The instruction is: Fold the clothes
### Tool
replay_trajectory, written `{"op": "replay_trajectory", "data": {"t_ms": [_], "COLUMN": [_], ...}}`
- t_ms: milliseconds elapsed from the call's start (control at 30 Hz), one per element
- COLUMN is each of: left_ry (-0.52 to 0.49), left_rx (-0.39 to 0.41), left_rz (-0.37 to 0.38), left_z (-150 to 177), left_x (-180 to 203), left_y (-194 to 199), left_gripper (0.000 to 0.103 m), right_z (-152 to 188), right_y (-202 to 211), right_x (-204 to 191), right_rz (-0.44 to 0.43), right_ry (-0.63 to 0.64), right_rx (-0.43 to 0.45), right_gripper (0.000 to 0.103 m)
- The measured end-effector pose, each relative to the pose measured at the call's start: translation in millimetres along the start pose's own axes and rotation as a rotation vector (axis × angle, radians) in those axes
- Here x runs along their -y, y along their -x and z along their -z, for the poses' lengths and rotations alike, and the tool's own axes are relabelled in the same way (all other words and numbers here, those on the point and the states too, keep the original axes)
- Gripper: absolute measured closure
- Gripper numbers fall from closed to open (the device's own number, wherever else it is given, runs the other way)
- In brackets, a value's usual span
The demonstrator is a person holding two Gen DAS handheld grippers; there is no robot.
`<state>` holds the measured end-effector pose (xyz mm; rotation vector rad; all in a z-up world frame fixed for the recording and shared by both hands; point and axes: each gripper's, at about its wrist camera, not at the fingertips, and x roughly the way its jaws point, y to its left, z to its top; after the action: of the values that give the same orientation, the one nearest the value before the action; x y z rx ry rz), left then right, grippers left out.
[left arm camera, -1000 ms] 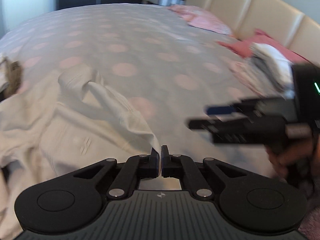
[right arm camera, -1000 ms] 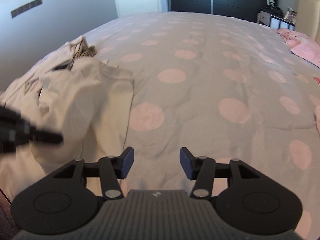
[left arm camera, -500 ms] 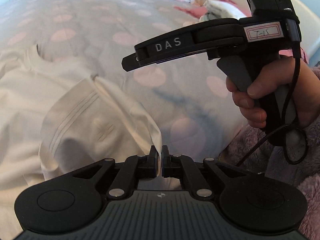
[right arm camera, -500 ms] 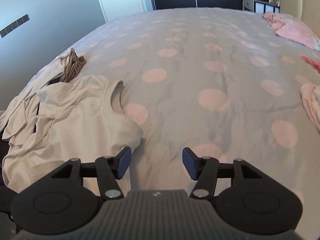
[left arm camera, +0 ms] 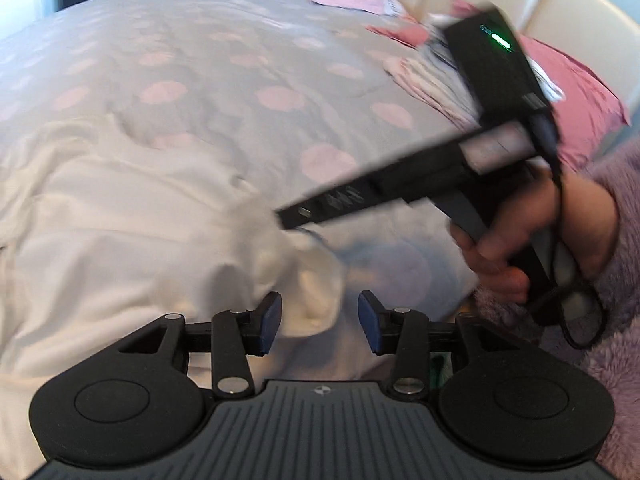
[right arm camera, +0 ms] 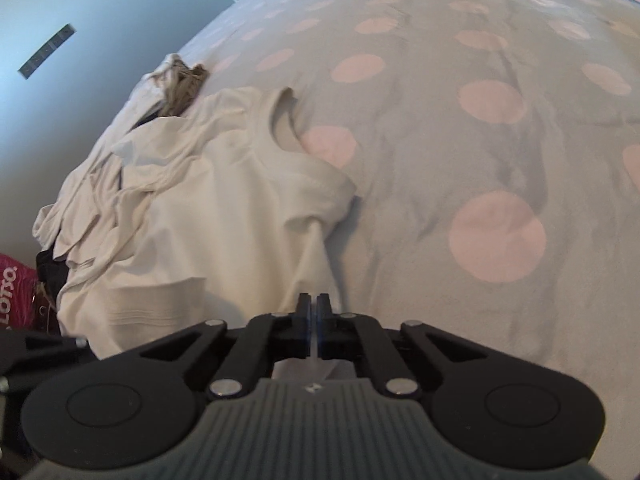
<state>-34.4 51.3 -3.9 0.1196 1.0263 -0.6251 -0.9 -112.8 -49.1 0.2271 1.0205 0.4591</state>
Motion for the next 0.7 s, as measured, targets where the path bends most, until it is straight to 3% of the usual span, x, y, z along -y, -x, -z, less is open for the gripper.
{"op": "replay_trajectory", "data": {"t_ms": [167, 233, 267, 333, 367, 467, 600, 667, 700], "left_ry": [0.101, 0.121, 0.126, 0.125, 0.123, 0.108, 0.088, 0.099, 0.107], "left_rx": [0.010, 0.019, 0.024, 0.036, 0.041, 0.066, 0.083, 0.091, 0.097], "left_rz": [-0.124, -0.134, -0.132, -0.127, -0.126, -0.110, -0.099, -0.108, -0.108], "left_z": [-6, -6, -6, -8, -10, -14, -19, -20, -21], "left_x": [-27, -34, -35, -34, -35, -32, -25, -26, -26], "left_y": [23, 25, 26, 25, 23, 15, 10, 10, 12], "left_gripper": [0.056, 0.056, 0.056, 0.056, 0.056, 0.056, 0.056, 0.056, 0.057], "right_z": [4, 2, 1, -2, -3, -5, 5, 14, 17], "right_y": [1, 4, 8, 15, 17, 19, 3, -7, -10], "right_x": [-25, -23, -20, -10, -6, 10, 42, 52, 54], "right_rz": [-0.036, -0.004, 0.014, 0.051, 0.072, 0.122, 0.030, -0.024, -0.044], "right_ry": [0.092, 0.096, 0.086, 0.065, 0.058, 0.022, -0.164, -0.243, -0.267], "right_rx": [-0.001, 0.026, 0.043, 0.074, 0.080, 0.086, 0.001, -0.043, -0.055], "right_gripper": [0.101, 0.093, 0.088, 0.046, 0.044, 0.045, 0.046, 0.059, 0.084]}}
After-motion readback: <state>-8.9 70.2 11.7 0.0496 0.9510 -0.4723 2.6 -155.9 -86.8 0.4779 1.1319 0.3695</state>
